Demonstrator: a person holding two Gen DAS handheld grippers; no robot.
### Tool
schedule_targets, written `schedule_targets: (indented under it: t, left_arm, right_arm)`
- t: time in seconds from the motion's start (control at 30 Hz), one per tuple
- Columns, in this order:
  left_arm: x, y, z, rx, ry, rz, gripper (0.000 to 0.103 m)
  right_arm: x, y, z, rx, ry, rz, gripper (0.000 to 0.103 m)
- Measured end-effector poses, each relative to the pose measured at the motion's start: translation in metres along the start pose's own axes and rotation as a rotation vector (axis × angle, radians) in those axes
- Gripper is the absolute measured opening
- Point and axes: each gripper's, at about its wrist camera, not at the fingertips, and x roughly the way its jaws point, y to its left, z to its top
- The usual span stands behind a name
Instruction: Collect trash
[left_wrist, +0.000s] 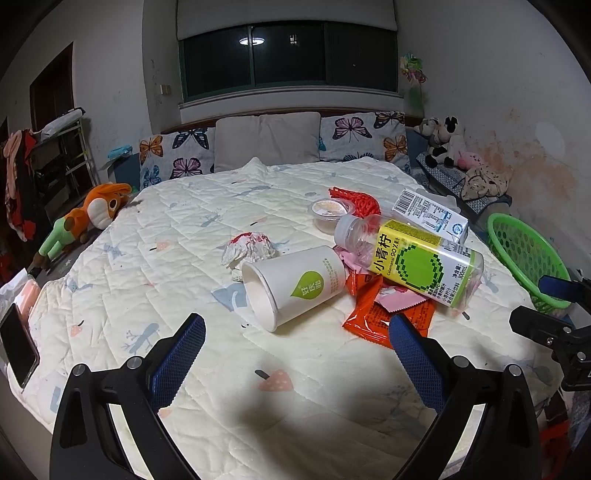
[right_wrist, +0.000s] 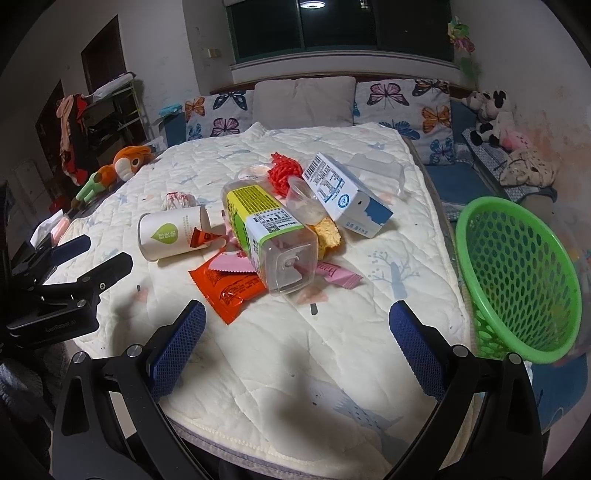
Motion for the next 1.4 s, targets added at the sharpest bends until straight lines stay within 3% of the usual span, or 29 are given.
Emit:
schedule_targets:
  t: [0.7, 1.0, 1.4]
  left_arm:
    - [0.006, 0.011, -0.003, -0.011, 0.006, 0.022, 0.096]
    - [0.011, 0.023, 0.004, 0.001, 0.007, 0.022, 0.096]
    - [0.024, 0.033, 0.017, 0.022, 0.013, -0.003, 0.095]
  right_arm:
    - [0.013, 0.003, 0.007, -0.021, 0.003, 0.021, 0.098]
    - [0.025, 0.010, 0.030, -0.075, 0.009, 0.068, 0.098]
    - [0.051, 0.019, 0.063, -0.149, 0.057, 0.115, 0.090]
